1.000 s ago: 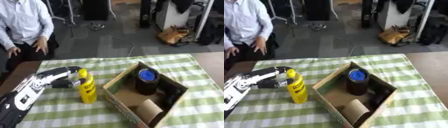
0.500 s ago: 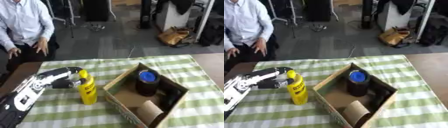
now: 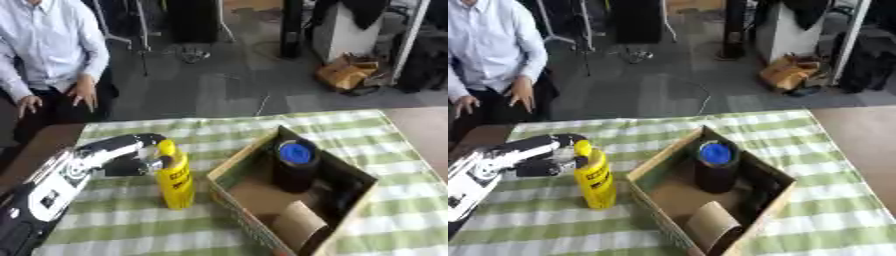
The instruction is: Pick up objects on the table and place them in the box.
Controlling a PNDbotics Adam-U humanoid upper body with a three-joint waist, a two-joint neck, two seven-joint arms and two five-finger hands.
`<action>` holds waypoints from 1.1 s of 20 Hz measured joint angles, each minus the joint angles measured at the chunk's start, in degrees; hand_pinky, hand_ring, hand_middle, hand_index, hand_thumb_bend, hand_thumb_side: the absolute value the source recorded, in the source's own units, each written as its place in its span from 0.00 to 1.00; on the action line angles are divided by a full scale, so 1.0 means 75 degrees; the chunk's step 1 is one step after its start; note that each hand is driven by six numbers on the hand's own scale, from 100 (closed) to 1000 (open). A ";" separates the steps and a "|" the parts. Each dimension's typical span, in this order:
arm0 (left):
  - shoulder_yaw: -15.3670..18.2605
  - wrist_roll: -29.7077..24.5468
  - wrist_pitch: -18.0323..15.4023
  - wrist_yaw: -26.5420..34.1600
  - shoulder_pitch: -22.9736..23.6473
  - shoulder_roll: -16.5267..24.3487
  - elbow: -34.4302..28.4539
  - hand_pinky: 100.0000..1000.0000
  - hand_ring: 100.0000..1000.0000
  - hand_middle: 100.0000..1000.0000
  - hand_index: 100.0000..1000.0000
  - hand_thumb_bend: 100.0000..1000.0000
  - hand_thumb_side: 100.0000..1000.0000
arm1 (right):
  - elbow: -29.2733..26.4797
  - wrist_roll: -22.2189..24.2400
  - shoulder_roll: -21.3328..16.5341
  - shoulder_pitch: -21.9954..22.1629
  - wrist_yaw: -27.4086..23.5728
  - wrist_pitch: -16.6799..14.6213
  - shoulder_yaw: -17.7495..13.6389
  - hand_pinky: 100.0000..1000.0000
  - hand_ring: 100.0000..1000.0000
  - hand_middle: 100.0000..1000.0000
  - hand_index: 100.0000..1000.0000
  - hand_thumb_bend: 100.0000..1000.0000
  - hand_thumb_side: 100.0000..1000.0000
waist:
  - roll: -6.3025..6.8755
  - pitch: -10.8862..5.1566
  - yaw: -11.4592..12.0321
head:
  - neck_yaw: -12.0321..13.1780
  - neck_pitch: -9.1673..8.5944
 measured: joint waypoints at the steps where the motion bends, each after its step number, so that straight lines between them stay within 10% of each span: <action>1: 0.0000 -0.0001 0.0003 0.0013 -0.0001 -0.0001 0.0000 1.00 1.00 1.00 1.00 0.19 1.00 | 0.0000 0.0000 0.0000 0.0000 0.0000 0.0000 0.0000 0.77 0.70 0.65 0.55 0.00 1.00 | 0.0000 0.0000 -0.0005 | 0.0001 0.0000; 22: -0.0001 -0.0059 0.0084 0.0076 -0.0138 -0.0133 0.0010 1.00 1.00 1.00 1.00 0.18 1.00 | 0.0000 0.0006 0.0001 0.0000 -0.0025 -0.0027 0.0000 0.77 0.70 0.65 0.54 0.00 0.99 | 0.0016 0.0000 -0.0037 | 0.0037 -0.0062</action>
